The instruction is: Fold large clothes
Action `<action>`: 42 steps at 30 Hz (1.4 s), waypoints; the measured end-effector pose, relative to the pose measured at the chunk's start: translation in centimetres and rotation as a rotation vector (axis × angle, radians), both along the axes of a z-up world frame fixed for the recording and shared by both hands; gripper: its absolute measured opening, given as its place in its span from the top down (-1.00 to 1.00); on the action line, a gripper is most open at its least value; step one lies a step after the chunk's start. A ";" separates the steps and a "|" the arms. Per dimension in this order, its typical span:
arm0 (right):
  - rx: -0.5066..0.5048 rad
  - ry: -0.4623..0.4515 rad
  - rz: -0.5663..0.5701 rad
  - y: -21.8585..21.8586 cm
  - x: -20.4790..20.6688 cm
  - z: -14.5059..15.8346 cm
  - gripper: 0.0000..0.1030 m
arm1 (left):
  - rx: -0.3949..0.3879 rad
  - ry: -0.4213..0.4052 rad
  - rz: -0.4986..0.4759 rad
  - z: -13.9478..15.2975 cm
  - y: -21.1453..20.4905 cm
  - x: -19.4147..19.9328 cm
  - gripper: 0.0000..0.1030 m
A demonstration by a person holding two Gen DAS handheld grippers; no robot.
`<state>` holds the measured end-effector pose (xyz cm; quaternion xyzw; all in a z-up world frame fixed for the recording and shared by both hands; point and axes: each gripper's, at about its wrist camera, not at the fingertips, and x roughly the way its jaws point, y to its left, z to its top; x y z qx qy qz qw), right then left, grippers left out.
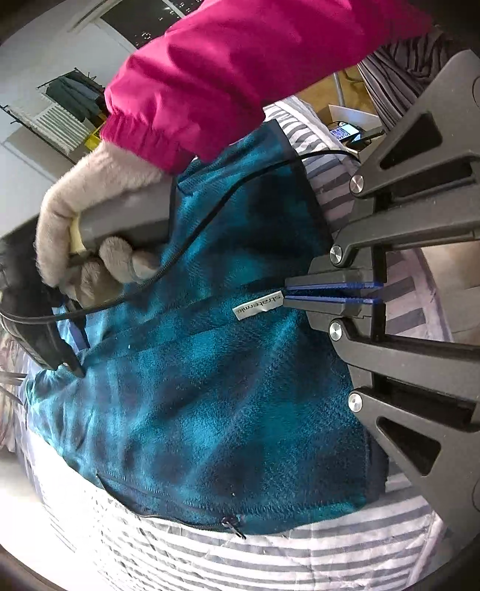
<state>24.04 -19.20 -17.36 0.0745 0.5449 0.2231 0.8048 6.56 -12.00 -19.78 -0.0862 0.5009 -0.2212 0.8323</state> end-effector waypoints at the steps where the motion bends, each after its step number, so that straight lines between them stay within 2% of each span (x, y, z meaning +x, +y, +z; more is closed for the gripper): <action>1: -0.024 -0.019 -0.003 -0.1 -0.3 0.5 0.45 | 0.006 -0.011 -0.010 0.1 -0.1 -0.1 1.00; 3: -0.037 -0.065 0.009 -0.2 -1.3 2.0 0.45 | 0.001 -0.020 -0.015 0.4 0.1 -0.5 1.00; 7: 0.023 -0.131 0.153 1.0 -5.2 4.4 0.45 | -0.027 -0.002 -0.049 1.8 1.5 -2.0 0.99; 11: 0.042 -0.121 0.237 2.3 -8.9 3.8 0.45 | -0.001 -0.072 -0.037 4.8 4.2 -4.0 0.99; 13: 0.035 -0.110 0.231 2.4 -9.8 2.9 0.45 | 0.030 -0.112 0.005 5.8 6.1 -3.6 0.99; 15: 0.028 -0.086 0.221 2.2 -10.6 1.6 0.45 | 0.075 -0.113 0.060 5.8 7.6 -1.7 0.99; 18: -0.010 -0.063 0.206 2.5 -11.7 -0.2 0.47 | 0.109 -0.039 0.107 3.5 8.9 1.5 0.99; 21: -0.031 -0.092 0.189 2.8 -12.0 -0.7 0.47 | 0.163 0.028 0.093 0.0 9.0 2.5 0.99; 22: -0.042 -0.096 0.185 3.0 -12.2 -0.6 0.47 | 0.178 0.038 0.086 -1.1 8.5 2.5 0.99; 23: -0.049 -0.095 0.183 3.0 -12.4 -0.4 0.47 | 0.169 0.006 0.088 -1.5 8.5 2.1 0.99; 26: -0.050 -0.089 0.159 2.6 -13.0 0.6 0.44 | 0.211 0.005 0.070 -0.8 7.8 2.1 0.99; 28: -0.046 -0.125 0.129 1.3 -13.4 2.0 0.29 | 0.191 -0.010 0.080 0.5 7.7 1.9 0.99; 31: -0.026 -0.193 0.071 -2.0 -15.1 4.6 0.00 | 0.162 -0.091 0.070 3.7 7.0 1.3 0.98; 32: -0.016 -0.211 0.043 -3.5 -15.8 5.5 -0.03 | 0.150 -0.112 0.065 4.7 6.8 1.0 0.93; 34: -0.005 -0.226 -0.003 -5.9 -16.5 6.8 -0.13 | 0.116 -0.162 0.053 6.9 6.3 0.5 0.62; 35: -0.008 -0.229 -0.024 -7.3 -17.1 7.4 -0.15 | 0.092 -0.191 0.043 8.0 5.9 0.2 0.26; 36: -0.017 -0.232 -0.036 -8.1 -17.4 7.7 -0.15 | 0.072 -0.216 0.033 9.0 5.5 0.0 -0.02; 39: -0.097 -0.235 -0.084 -12.3 -18.9 9.0 -0.18 | 0.041 -0.258 -0.006 11.0 4.1 0.5 -0.10; 42: -0.134 -0.217 -0.146 -16.5 -19.7 9.6 -0.22 | 0.012 -0.253 -0.036 12.0 3.4 1.5 -0.12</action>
